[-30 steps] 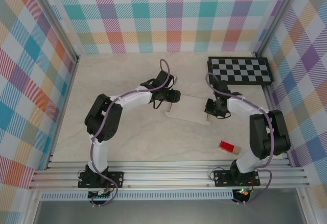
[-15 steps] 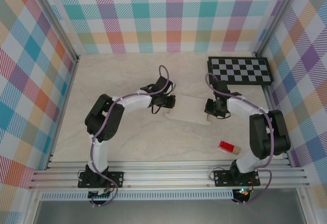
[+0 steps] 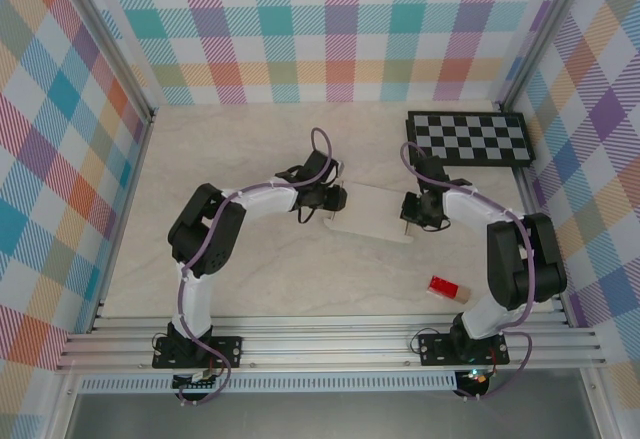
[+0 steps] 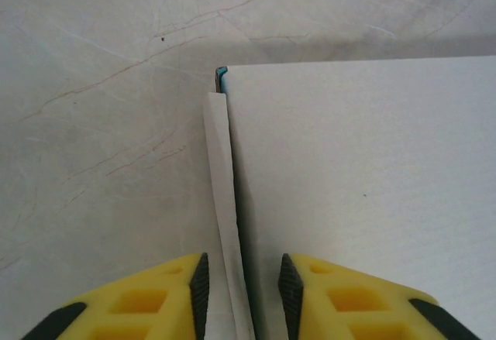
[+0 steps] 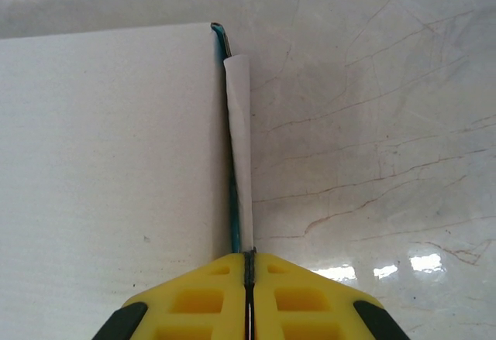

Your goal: Fold the paper box

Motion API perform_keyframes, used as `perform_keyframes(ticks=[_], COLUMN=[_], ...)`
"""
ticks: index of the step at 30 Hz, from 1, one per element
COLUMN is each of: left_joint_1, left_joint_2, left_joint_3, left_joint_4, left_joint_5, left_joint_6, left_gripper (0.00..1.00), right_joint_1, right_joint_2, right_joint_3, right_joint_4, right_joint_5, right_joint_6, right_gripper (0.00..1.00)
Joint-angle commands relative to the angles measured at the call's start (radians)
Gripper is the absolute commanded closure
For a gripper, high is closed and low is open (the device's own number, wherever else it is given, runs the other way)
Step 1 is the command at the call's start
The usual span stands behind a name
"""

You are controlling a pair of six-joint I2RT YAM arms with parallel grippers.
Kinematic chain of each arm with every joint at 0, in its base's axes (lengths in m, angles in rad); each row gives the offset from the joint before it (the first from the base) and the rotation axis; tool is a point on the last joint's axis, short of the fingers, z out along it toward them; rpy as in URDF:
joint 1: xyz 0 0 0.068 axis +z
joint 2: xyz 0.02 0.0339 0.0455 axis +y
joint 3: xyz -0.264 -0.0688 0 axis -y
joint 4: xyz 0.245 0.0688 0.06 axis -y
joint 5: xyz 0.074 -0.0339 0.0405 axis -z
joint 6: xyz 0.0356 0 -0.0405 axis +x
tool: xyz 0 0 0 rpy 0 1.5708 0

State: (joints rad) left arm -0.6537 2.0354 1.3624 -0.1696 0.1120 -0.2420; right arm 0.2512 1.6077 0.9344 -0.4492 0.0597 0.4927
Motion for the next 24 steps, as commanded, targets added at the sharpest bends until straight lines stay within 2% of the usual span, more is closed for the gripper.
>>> perform_keyframes(ticks=[1,5,8,14,16,21,24], left_joint_1=[0.004,0.009,0.0,-0.023,-0.022,-0.019,-0.012], left_joint_2=[-0.019,-0.092,-0.111,-0.069,-0.052,-0.024,-0.014], left_joint_3=[-0.043,-0.082,-0.124,-0.137,-0.128,-0.119,-0.128], left_joint_4=[-0.046,-0.036,-0.006,-0.026,-0.061,-0.149,-0.156], left_joint_5=[0.09,0.152,0.207,0.173,0.125,0.018,-0.003], left_joint_6=[0.007,0.01,-0.02,-0.004,0.008,0.042,0.052], left_gripper=[0.61,0.49,0.48,0.51,0.54,0.57,0.57], right_joint_1=[0.016,0.016,0.015,0.018,0.019,0.016,0.014], right_joint_2=[0.056,0.063,0.055,0.035,0.032,-0.028,-0.111], right_joint_3=[-0.008,-0.025,-0.035,-0.049,-0.041,0.026,0.043], right_joint_4=[0.016,0.025,0.033,0.052,0.057,-0.012,-0.001], right_joint_5=[0.01,0.017,0.013,-0.017,-0.055,-0.105,-0.161], right_joint_6=[-0.002,-0.001,0.003,-0.015,-0.047,-0.226,-0.404], right_gripper=[0.92,0.92,0.92,0.9,0.84,0.52,0.46])
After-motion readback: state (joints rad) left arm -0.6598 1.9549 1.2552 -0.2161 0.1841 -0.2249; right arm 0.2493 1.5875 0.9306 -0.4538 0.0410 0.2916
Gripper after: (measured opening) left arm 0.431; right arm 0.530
